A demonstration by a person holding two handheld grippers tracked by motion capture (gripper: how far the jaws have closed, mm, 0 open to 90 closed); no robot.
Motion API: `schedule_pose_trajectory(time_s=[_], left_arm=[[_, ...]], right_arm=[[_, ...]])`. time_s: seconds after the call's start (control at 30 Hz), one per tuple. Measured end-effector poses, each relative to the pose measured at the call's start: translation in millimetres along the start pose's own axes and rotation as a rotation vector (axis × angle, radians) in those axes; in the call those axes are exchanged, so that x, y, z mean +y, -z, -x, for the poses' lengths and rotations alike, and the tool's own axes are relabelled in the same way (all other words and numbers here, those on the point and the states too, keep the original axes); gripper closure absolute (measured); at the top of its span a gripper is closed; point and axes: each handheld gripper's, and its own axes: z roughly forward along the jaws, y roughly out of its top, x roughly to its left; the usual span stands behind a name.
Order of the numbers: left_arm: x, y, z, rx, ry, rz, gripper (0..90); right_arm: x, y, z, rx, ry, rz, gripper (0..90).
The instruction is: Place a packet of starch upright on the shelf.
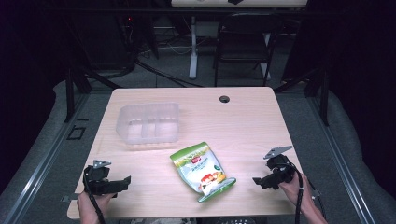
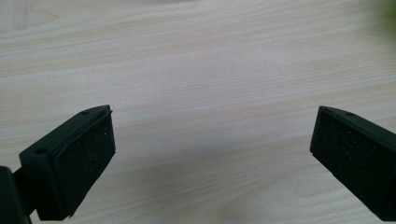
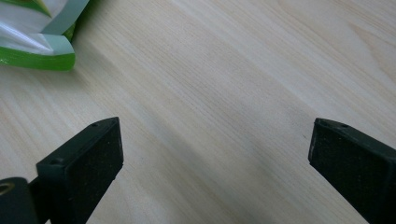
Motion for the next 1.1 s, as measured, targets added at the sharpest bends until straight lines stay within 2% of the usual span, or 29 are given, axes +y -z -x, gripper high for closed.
schedule_pose_trajectory(time_s=[0.03,0.23,0.37,0.57,0.67,0.8,1.0,1.1], left_arm=[[0.8,0.2,0.9,-0.024,0.008,0.005,0.0],[2.5,0.5,7.3,-0.039,0.01,0.007,0.1],[5.5,1.7,10.7,-0.086,0.032,0.019,0.1],[9.7,1.3,18.5,-0.119,0.037,0.036,0.1],[10.4,-1.7,24.8,-0.161,0.04,0.029,0.1],[14.0,-4.3,34.2,-0.179,0.019,0.027,0.1],[19.9,-3.5,40.0,-0.19,0.03,0.053,0.1],[23.9,-5.3,46.1,-0.211,0.028,0.058,0.1]], right_arm=[[0.3,0.5,0.0,0.003,-0.002,-0.006,2.7],[0.5,-0.1,-0.2,0.001,-0.001,0.0,2.8],[0.3,-0.6,-0.4,0.009,-0.006,0.0,2.9],[0.1,-1.6,-0.6,0.004,-0.004,0.005,3.0],[0.7,-1.8,-1.2,0.009,-0.002,0.004,4.1],[-0.1,-1.4,-0.4,0.003,-0.013,0.005,4.2],[0.5,-1.3,-2.6,0.002,-0.001,0.005,4.1],[0.7,-2.0,-1.3,0.0,0.009,-0.006,4.1]])
